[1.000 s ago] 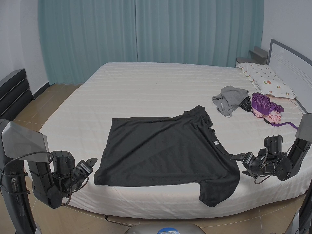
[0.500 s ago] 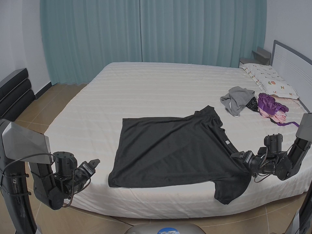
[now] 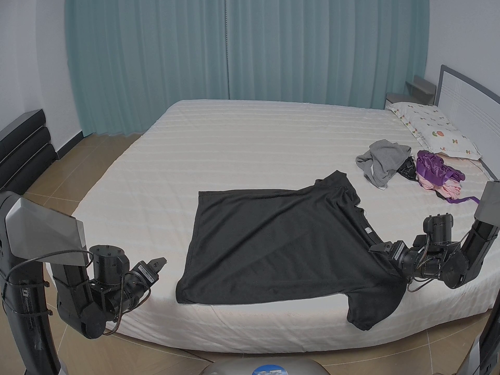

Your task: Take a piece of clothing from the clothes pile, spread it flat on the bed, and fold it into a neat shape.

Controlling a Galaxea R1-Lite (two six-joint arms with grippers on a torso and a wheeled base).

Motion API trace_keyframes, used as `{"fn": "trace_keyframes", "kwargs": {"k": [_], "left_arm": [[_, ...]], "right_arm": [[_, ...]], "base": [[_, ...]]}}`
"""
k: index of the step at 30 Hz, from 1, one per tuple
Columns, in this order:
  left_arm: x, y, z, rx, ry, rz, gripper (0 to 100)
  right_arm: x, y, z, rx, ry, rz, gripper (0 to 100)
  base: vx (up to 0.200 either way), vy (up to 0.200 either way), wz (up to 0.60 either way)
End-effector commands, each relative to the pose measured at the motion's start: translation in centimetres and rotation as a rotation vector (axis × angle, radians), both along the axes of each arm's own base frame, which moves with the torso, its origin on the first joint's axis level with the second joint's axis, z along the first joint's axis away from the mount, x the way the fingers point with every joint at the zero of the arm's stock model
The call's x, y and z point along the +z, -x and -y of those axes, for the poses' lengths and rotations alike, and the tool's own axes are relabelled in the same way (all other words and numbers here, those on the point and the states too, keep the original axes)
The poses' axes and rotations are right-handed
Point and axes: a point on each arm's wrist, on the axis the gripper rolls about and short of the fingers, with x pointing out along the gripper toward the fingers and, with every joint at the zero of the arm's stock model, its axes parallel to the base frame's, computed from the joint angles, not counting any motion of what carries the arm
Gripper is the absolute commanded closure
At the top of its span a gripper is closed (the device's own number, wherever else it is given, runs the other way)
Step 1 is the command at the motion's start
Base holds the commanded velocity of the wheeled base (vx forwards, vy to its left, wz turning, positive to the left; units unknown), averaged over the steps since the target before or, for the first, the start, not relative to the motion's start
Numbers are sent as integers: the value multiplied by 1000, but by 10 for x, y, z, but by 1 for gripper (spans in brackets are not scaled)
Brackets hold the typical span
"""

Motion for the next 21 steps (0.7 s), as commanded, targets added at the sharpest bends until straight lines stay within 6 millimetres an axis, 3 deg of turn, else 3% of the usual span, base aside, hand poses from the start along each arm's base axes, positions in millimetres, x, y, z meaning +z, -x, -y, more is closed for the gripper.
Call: {"fn": "trace_keyframes", "kwargs": {"k": [1,9,21], "left_arm": [[0,1,2,-8,1,-1,0],[-1,2,3,-12,-1,-9,0],[-6,5,12,-36,-15,-24,0]], "right_arm": [[0,0,0,0,0,2,0],[0,0,-1,1,-1,2,0],[0,-1,-2,4,-1,0,0]], "base": [[0,-200,0],[0,-200,0],[0,0,0]]}}
